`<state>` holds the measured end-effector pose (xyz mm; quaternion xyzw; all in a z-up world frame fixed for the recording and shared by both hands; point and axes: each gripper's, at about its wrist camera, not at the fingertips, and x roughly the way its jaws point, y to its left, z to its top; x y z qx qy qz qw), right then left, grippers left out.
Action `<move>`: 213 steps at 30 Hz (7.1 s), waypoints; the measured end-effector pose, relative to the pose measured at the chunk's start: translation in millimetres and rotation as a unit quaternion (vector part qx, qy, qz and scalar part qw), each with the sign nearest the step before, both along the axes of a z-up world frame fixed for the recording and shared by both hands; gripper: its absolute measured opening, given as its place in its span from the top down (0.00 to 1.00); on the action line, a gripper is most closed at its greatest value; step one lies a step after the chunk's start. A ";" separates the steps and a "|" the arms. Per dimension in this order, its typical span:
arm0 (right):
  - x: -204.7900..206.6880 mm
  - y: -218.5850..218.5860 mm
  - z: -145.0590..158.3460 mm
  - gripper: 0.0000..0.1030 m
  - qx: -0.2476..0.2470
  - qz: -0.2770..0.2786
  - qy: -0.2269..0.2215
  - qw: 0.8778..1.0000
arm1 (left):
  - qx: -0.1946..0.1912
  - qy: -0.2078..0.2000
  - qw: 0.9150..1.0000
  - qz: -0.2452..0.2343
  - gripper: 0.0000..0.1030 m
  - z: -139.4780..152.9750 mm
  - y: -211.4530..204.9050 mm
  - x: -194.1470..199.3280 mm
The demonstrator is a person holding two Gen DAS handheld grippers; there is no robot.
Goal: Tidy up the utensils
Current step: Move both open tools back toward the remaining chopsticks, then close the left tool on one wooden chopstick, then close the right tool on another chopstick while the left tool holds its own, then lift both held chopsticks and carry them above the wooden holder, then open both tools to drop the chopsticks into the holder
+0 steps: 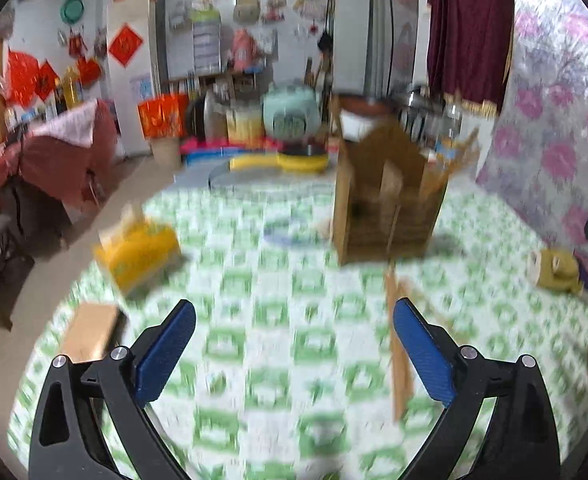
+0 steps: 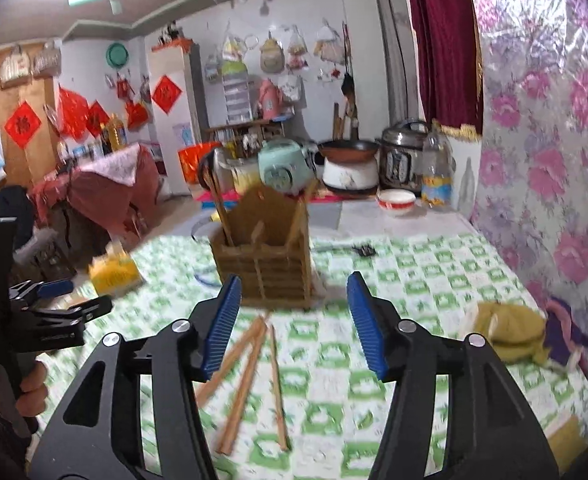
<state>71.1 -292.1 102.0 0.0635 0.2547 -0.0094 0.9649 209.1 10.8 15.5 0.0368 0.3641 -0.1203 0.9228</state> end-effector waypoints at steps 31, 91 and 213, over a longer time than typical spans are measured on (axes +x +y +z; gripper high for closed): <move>34.9 -7.3 -110.3 0.25 0.026 0.009 0.130 0.991 | 0.105 0.090 0.967 -0.215 0.06 -100.1 -63.3 -28.6; 10.2 -24.0 -132.9 0.58 0.079 0.053 0.194 0.976 | 0.040 0.138 0.982 -0.122 0.94 -103.8 -21.4 12.5; 131.5 14.8 54.6 0.63 0.022 0.009 -0.065 0.998 | -0.073 -0.091 0.993 0.031 0.06 92.8 -42.1 113.2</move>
